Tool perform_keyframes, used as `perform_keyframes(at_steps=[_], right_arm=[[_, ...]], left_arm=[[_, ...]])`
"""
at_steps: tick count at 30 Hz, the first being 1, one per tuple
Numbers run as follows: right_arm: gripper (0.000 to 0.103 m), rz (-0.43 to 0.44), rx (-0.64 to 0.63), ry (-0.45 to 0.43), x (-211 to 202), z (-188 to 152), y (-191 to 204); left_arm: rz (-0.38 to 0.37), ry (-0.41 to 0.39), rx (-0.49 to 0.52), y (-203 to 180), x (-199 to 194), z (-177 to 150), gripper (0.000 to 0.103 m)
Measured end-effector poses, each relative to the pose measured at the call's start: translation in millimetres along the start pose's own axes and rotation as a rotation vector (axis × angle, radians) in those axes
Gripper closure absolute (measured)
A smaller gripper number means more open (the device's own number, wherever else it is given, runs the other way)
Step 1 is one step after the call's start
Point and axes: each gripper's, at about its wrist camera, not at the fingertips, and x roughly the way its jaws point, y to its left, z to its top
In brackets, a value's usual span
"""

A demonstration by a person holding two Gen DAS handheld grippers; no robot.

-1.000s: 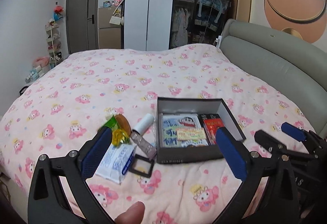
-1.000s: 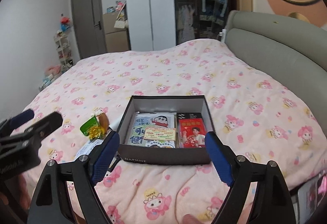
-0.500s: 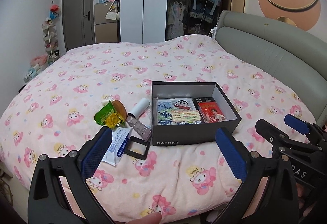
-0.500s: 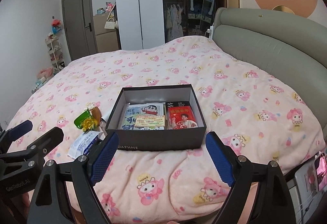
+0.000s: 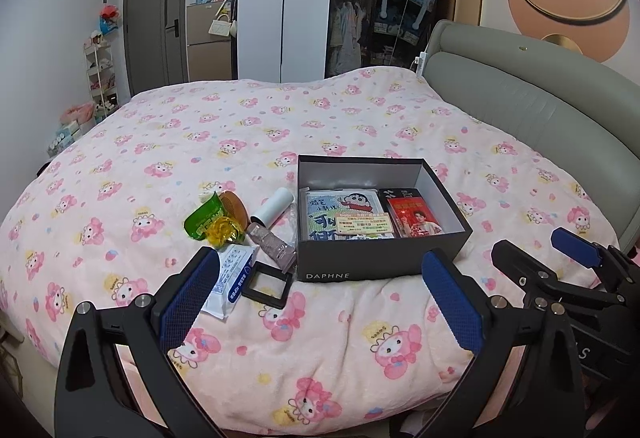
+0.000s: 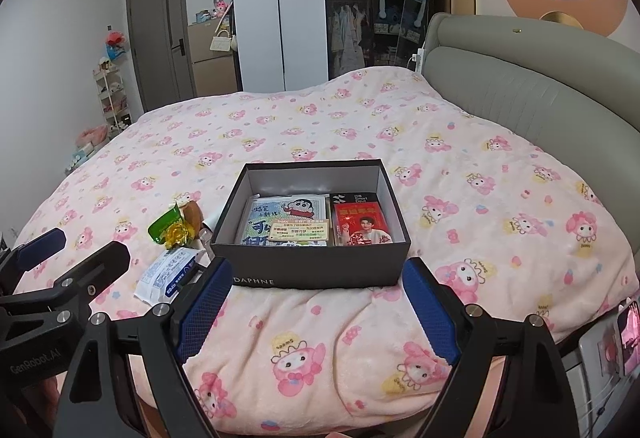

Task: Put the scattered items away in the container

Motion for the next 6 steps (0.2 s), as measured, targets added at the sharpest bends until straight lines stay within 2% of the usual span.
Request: perform_keyframes(at_steps=[6], right_arm=[[0.017, 0.004, 0.000, 0.013, 5.2, -1.0, -0.9]], left_arm=[[0.001, 0.009, -0.001, 0.3, 3.5, -1.5, 0.001]])
